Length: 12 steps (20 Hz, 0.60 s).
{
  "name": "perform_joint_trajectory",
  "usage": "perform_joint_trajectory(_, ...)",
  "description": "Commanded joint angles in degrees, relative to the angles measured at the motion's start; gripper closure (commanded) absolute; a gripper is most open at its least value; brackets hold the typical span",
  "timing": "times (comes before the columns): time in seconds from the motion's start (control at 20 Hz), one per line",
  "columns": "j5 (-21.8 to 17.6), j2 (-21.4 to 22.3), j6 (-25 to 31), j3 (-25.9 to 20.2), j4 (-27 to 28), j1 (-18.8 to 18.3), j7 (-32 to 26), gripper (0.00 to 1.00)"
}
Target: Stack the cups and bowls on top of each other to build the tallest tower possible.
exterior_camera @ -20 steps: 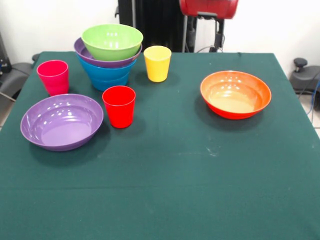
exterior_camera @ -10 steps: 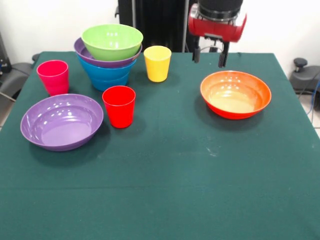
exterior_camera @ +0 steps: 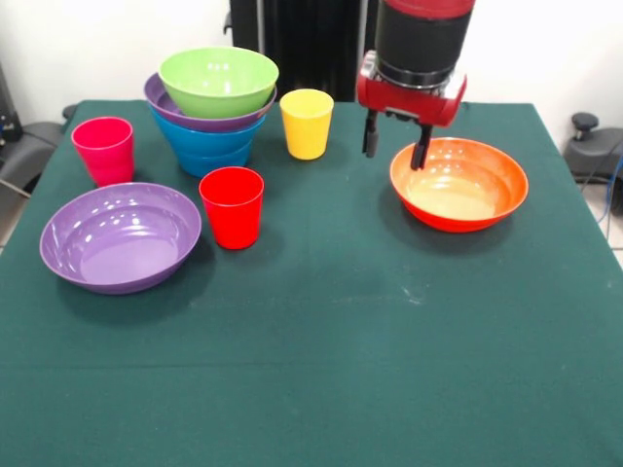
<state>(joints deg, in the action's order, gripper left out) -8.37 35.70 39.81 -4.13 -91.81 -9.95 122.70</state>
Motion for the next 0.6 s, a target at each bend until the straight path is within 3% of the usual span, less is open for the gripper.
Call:
perform_joint_trajectory(0.05,1.6,-5.2,-5.0,-0.1,6.1,1.2,9.4,0.0)
perform_joint_trajectory(0.6,4.0,-8.2,-7.1,1.2,6.6,3.2,10.0,0.0)
